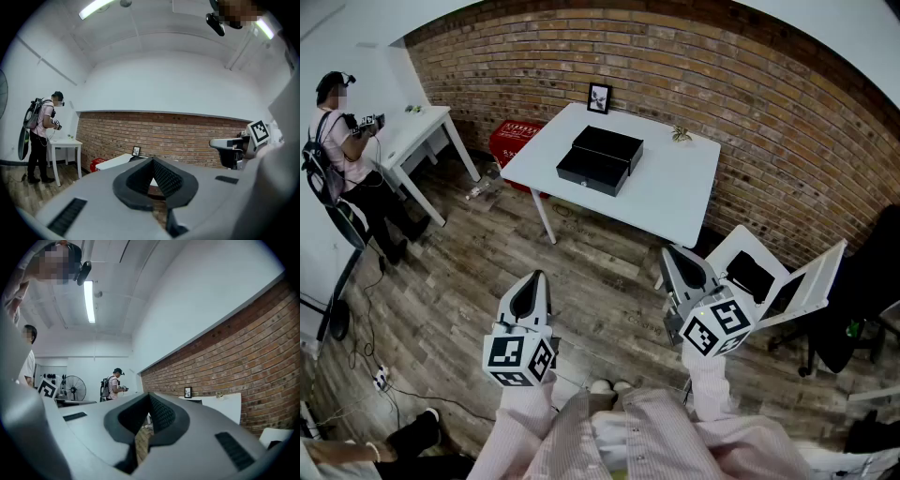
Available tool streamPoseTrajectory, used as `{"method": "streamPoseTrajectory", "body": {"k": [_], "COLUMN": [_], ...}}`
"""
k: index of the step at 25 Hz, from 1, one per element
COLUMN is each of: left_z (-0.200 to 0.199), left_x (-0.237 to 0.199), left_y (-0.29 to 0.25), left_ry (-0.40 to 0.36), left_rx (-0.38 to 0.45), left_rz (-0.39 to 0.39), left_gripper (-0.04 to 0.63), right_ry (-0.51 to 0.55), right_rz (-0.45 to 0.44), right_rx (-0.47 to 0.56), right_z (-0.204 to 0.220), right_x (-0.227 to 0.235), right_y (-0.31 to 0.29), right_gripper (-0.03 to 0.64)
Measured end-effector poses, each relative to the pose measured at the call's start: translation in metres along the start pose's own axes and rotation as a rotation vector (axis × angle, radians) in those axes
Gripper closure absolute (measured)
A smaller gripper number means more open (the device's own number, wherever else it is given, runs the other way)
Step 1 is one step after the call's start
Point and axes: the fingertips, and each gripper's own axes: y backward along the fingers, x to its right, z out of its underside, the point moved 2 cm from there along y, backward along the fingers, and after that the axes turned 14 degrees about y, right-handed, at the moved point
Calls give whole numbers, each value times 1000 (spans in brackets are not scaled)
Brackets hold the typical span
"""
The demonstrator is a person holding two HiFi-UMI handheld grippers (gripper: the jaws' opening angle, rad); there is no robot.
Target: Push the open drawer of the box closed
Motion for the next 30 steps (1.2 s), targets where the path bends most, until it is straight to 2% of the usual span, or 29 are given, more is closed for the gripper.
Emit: {"method": "streamPoseTrajectory", "body": {"k": [7, 16, 19, 23, 26, 30], "left_z": [7, 12, 15, 21, 23, 22], "left_x": [14, 22, 31, 41, 46, 45], "left_y": [4, 9, 6, 5, 4, 0], "left_ry": [-4, 16, 13, 8, 5, -1], "left_rx": [-15, 5, -6, -12, -16, -12], "left_rz": [-13, -91, -84, -82, -84, -103], "left_gripper": [600, 598, 512, 472, 414, 400], "right_ry": [-5, -16, -20, -23, -30, -36], "right_rz": [-7, -26, -35, -42, -49, -61], "right_rx": [-4, 5, 5, 1, -1, 0], "right_z": [2, 6, 10, 15, 16, 18], "right_x": [5, 13, 19, 25, 28, 32], "right_y": [11, 25, 30, 34, 34, 30], "right_gripper": [614, 614, 614, 614, 614, 614]}}
